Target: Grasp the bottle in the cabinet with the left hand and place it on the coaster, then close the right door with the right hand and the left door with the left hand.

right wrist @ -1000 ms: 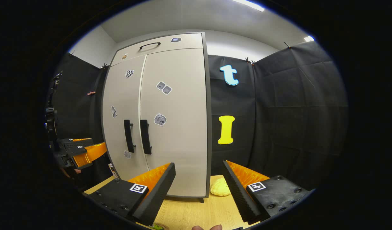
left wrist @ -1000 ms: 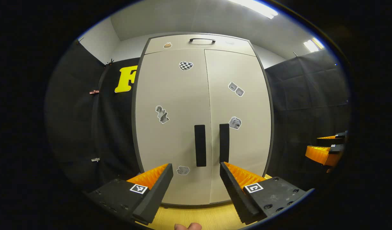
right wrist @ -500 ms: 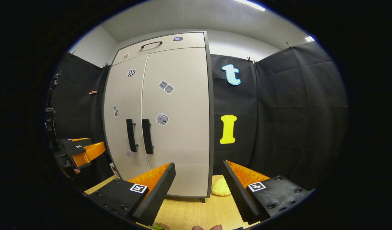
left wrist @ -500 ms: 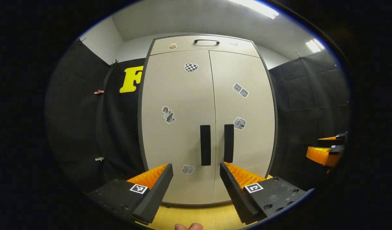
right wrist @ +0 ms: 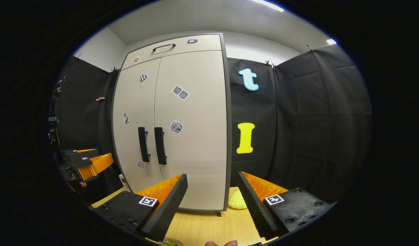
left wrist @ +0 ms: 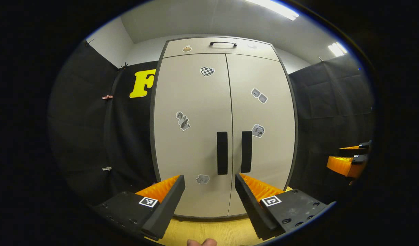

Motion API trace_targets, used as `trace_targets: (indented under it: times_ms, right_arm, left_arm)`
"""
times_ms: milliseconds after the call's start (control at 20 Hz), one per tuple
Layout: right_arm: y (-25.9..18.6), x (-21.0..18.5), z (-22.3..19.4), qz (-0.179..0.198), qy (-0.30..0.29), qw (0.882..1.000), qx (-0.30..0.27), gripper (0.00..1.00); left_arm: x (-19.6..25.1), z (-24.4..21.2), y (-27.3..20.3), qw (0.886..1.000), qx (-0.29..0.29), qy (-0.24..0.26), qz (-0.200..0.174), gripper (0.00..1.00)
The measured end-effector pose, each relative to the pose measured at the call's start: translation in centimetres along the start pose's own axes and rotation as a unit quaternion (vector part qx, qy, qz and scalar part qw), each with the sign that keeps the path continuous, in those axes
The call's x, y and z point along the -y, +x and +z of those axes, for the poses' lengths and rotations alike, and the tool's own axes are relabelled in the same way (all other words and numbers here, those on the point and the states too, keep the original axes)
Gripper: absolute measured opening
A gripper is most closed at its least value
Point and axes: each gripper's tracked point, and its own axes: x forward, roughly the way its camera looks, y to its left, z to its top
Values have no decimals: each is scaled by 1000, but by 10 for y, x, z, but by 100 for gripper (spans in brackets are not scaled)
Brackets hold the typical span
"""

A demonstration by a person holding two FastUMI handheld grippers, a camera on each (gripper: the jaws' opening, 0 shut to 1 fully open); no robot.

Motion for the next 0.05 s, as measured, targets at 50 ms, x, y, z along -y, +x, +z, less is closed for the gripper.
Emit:
trace_targets:
  times_ms: [50]
  right_arm:
    - [-1,0,0,0,0,1000,-1,98]
  left_arm:
    - [0,0,1,1000,1,0,0,94]
